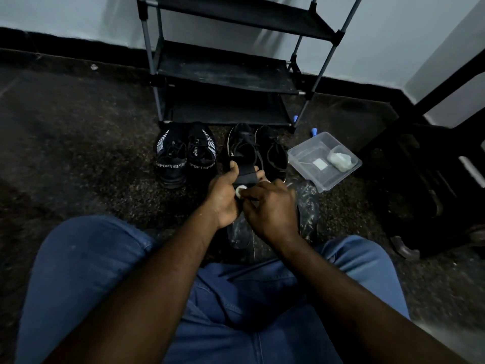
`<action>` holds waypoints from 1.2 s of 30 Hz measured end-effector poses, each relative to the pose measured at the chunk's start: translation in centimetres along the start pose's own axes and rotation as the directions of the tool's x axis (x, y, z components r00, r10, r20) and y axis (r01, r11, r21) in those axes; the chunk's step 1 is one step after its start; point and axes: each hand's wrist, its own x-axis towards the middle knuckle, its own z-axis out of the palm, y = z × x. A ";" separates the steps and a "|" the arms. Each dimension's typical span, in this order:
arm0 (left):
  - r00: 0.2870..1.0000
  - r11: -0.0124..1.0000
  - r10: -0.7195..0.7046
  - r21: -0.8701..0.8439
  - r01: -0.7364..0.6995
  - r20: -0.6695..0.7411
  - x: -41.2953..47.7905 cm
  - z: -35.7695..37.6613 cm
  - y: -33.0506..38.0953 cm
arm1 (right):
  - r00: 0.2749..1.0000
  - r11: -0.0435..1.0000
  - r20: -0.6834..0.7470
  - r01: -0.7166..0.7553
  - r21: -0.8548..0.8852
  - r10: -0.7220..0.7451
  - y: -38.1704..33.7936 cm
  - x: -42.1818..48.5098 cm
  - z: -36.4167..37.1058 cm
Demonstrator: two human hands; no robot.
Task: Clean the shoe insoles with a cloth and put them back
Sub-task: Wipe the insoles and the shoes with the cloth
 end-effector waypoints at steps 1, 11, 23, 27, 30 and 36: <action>1.000 1.000 -0.007 0.010 0.007 0.003 -0.1 0.1 -0.1 | 1.000 0.999 -0.011 -0.013 0.034 0.014 -0.2 0.2 0.1; 1.000 1.000 -0.004 -0.031 0.004 -0.020 0.2 -0.3 0.3 | 0.998 0.997 0.021 0.058 -0.056 -0.057 0.0 0.2 0.2; 1.000 0.999 0.013 0.051 -0.012 -0.025 0.7 -0.9 -0.1 | 1.000 0.999 -0.010 -0.009 -0.039 0.008 0.3 2.3 -0.5; 0.999 0.999 -0.006 0.035 0.007 -0.034 0.8 -0.9 0.1 | 0.992 0.989 0.057 0.114 -0.098 -0.109 0.5 0.3 0.0; 0.999 1.000 0.013 0.003 -0.013 -0.039 0.7 -0.8 0.5 | 0.993 0.980 0.031 0.119 -0.157 -0.116 2.2 0.0 -0.2; 1.000 0.994 -0.013 0.108 0.014 -0.015 0.5 -0.2 -0.9 | 0.998 0.995 -0.045 -0.049 -0.086 0.045 2.3 2.2 -1.1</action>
